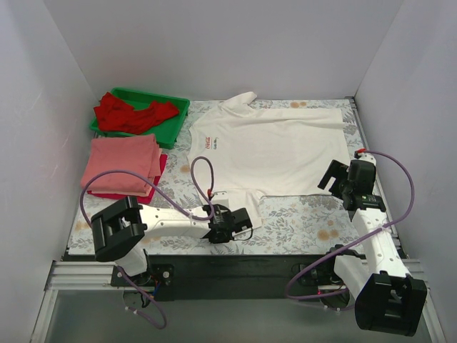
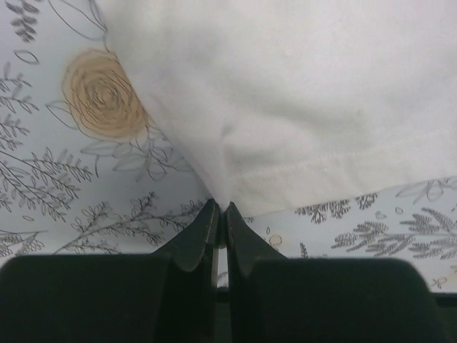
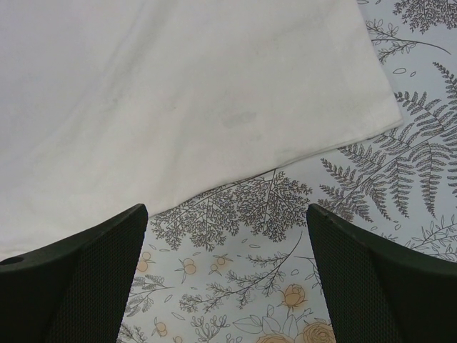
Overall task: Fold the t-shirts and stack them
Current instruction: Flatten the tshirt out, then fold the tshirt
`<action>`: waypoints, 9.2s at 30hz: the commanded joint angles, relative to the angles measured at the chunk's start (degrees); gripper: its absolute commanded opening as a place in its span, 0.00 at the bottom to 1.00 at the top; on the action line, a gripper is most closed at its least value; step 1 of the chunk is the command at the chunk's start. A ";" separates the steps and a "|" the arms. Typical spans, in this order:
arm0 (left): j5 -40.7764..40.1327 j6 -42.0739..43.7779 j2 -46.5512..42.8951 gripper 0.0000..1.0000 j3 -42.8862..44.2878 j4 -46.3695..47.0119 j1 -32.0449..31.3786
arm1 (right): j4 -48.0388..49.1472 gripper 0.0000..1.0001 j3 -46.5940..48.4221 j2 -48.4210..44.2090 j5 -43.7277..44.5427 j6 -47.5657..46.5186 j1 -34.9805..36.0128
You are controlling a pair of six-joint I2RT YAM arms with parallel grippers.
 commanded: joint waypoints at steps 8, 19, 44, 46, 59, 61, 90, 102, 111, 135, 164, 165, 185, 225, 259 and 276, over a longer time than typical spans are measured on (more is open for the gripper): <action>-7.62 9.87 -7.53 0.00 -7.64 7.61 25.06 | 1.08 0.98 0.21 5.64 0.08 1.39 -1.42; -0.32 19.03 -7.81 0.00 -8.88 18.79 37.56 | 0.20 0.98 -3.66 8.45 -1.93 6.31 -18.11; 0.74 23.78 -12.82 0.00 -13.01 23.10 37.56 | 10.84 0.61 -3.75 23.75 -12.22 7.19 -18.65; 0.56 23.60 -13.08 0.00 -13.01 23.01 37.65 | 10.92 0.51 -4.10 22.61 -11.87 7.19 -18.65; -1.46 22.81 -15.98 0.00 -12.40 22.05 37.56 | 10.83 0.01 -3.40 18.66 -12.92 5.43 -18.65; -1.81 22.63 -17.64 0.00 -11.26 21.61 37.65 | 10.92 0.01 -2.52 15.94 -14.58 4.56 -18.56; -3.40 53.21 -32.42 0.00 39.62 26.70 37.65 | -15.00 0.01 57.32 1.34 -6.24 -0.28 -18.74; 9.52 62.62 -34.70 0.00 64.12 23.19 37.56 | -21.94 0.01 76.49 -3.23 -4.31 -0.98 -18.65; 12.61 64.64 -31.36 0.00 72.16 22.65 37.65 | -21.69 0.01 79.84 -2.97 -5.62 -1.07 -18.56; 3.90 69.22 20.90 0.00 42.33 57.64 48.10 | 20.41 0.01 26.74 29.88 -28.74 -0.36 -16.98; 17.61 61.75 55.65 0.00 79.45 50.43 53.55 | 18.57 0.01 56.37 66.03 -22.85 -1.60 -12.76; 17.79 61.31 55.65 0.00 79.54 50.35 53.55 | 18.57 0.01 56.46 66.11 -22.77 -1.60 -12.76; 17.35 43.38 16.22 0.00 36.40 38.66 50.31 | 6.09 0.01 57.95 62.25 -19.60 -2.83 -12.76; 8.12 20.00 -19.41 0.00 0.79 19.85 27.45 | -6.22 0.01 64.63 61.89 -16.53 -14.08 -13.82; 17.08 24.13 -1.59 0.00 4.30 34.78 36.23 | 4.67 0.94 30.64 36.07 -25.46 -16.89 14.37; 20.77 24.57 8.37 0.00 9.14 37.78 42.56 | 16.64 0.63 27.97 45.88 -23.65 -9.42 41.72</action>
